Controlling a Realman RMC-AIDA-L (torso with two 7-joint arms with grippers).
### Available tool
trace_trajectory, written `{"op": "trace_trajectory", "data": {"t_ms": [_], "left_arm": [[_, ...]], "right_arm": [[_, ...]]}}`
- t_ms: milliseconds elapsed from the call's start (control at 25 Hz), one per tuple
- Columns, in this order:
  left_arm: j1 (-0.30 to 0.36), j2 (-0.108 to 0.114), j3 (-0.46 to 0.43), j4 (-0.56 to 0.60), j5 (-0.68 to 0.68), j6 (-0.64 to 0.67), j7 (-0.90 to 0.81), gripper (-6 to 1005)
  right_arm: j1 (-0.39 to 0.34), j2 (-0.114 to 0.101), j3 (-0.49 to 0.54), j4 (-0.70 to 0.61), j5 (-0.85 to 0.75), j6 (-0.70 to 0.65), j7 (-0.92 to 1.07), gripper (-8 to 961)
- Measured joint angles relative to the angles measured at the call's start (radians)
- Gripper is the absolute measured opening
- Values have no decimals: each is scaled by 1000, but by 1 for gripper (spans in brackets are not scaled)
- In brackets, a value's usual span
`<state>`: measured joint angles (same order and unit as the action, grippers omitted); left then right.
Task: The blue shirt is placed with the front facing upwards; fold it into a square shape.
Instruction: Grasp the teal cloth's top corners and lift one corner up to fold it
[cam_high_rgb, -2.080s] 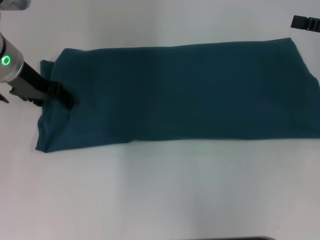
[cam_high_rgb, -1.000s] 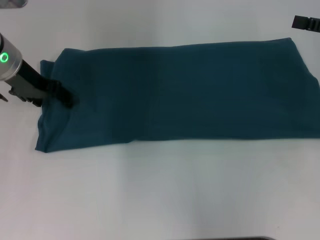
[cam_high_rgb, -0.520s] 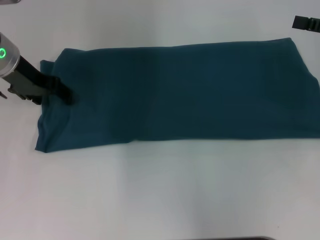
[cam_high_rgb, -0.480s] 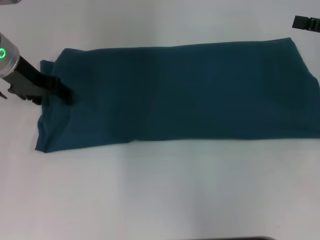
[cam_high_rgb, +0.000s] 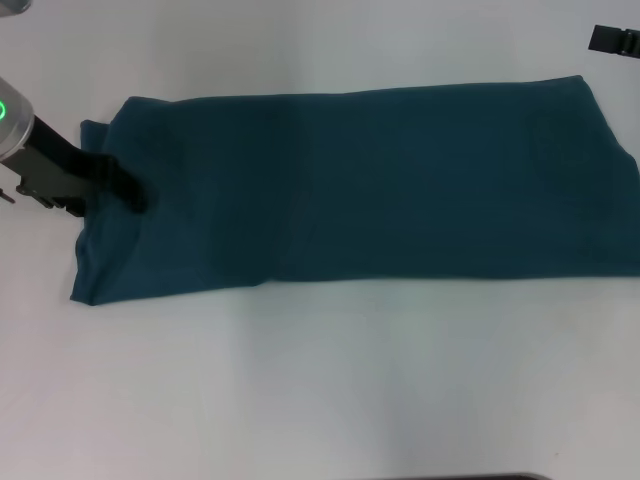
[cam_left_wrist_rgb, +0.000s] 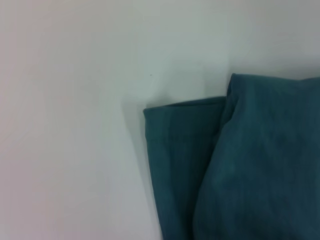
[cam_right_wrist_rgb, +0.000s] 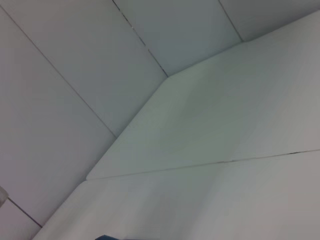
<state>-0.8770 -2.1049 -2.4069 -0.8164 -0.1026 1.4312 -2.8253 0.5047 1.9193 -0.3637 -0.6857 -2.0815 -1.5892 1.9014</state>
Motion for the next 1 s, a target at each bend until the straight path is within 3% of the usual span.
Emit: {"op": "trace_trajectory", "data": {"t_ms": [1000], "left_arm": [[1,2,-1,8,-16,-2,4,763]], "right_arm": [[-3,-2,2,0,0,-11,-1,667]]}}
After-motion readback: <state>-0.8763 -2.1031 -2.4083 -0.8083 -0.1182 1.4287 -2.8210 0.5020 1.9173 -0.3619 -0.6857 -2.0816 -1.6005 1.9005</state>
